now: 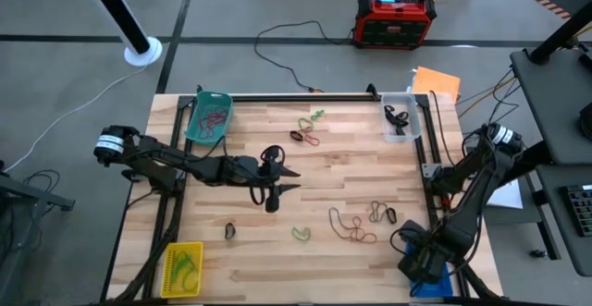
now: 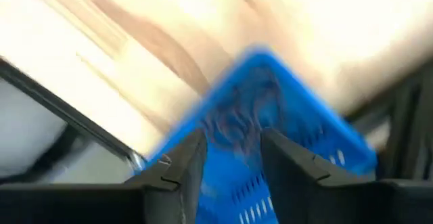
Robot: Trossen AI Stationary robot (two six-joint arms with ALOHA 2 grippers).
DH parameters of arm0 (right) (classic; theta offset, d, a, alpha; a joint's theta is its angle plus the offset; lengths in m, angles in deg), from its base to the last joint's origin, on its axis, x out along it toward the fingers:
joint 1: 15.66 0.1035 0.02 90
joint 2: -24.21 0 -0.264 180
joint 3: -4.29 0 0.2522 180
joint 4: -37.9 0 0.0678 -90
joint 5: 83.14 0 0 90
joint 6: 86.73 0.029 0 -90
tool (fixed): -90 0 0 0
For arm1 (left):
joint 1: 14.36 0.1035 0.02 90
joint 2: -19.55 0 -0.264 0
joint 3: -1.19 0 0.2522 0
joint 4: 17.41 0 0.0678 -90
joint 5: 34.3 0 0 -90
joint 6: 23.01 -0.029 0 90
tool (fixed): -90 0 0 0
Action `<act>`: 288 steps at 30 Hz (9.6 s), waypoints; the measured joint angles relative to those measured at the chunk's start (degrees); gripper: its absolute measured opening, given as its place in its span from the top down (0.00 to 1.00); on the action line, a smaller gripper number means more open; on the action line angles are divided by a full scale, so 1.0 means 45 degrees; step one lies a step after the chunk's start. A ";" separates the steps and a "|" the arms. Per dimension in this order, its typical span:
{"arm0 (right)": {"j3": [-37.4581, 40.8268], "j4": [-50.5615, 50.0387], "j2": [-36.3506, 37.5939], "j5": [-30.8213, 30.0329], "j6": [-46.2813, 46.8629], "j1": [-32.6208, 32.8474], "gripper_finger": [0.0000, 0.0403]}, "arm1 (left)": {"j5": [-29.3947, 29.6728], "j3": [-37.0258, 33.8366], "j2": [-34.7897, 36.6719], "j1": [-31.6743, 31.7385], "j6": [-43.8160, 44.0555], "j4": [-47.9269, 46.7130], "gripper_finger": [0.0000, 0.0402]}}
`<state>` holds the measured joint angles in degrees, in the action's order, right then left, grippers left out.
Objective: Sort rubber bands into baskets
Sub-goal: Put the red rubber band into the green bin
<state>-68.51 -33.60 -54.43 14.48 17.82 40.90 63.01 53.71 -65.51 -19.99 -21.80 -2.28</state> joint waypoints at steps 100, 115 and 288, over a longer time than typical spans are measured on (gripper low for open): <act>0.0406 0.2819 -0.1928 -0.5118 -1.2224 -1.0778 0.69 | 0.2147 -0.1394 0.2695 -0.1423 -0.0651 -0.0613 0.68; 0.1714 0.5317 -0.3466 -0.4277 -1.1759 -1.1477 0.37 | 0.2147 -0.1386 0.2241 -0.1428 -0.0476 -0.0554 0.68; -0.0288 1.5980 -0.4480 0.2952 -2.2565 -1.5889 0.49 | 0.8655 0.4592 0.2865 0.1422 1.4830 -2.5730 1.00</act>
<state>-69.80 38.32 -74.59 27.77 -83.72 -30.60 101.96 74.37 -52.62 -13.59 44.93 -118.07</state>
